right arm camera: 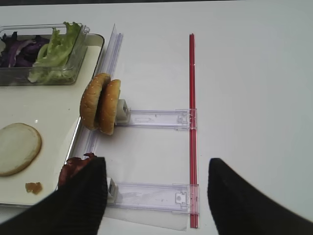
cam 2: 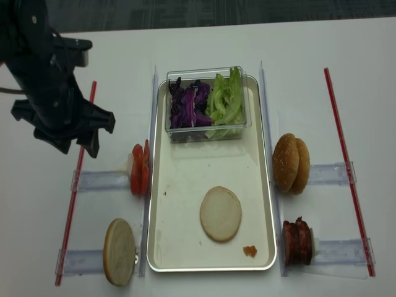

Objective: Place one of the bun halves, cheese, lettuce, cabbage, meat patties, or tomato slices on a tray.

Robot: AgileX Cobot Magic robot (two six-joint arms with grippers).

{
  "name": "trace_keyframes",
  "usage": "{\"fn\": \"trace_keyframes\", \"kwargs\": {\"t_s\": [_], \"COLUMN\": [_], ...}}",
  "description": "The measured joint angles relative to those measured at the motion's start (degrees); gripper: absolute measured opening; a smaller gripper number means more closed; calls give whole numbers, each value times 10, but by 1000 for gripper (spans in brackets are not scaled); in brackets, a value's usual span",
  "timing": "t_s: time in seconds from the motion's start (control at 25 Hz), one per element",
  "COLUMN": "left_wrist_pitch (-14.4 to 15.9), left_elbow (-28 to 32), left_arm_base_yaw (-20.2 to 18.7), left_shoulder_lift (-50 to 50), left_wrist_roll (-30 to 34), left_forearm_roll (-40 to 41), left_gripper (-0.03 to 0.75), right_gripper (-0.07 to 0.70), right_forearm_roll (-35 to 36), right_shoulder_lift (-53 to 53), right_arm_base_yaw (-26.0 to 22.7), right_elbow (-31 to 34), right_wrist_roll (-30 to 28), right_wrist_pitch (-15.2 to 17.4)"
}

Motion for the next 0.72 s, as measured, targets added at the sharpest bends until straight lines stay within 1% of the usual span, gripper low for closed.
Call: {"fn": "trace_keyframes", "kwargs": {"t_s": [0.32,0.44,0.56,0.72], "left_wrist_pitch": [0,0,0,0], "left_elbow": [1,18,29,32], "left_arm_base_yaw": [51,64,74,75], "left_shoulder_lift": [0,0,0,-16], "left_wrist_roll": [10,12,14,14], "left_forearm_roll": [5,5,5,6], "left_gripper": [430,430,430,430], "right_gripper": [454,454,454,454], "right_forearm_roll": [0,0,0,0], "right_shoulder_lift": [0,0,0,0], "right_arm_base_yaw": [0,0,0,0], "right_elbow": [0,0,0,0], "right_wrist_roll": [0,0,0,0], "right_wrist_pitch": [0,0,0,0]}}
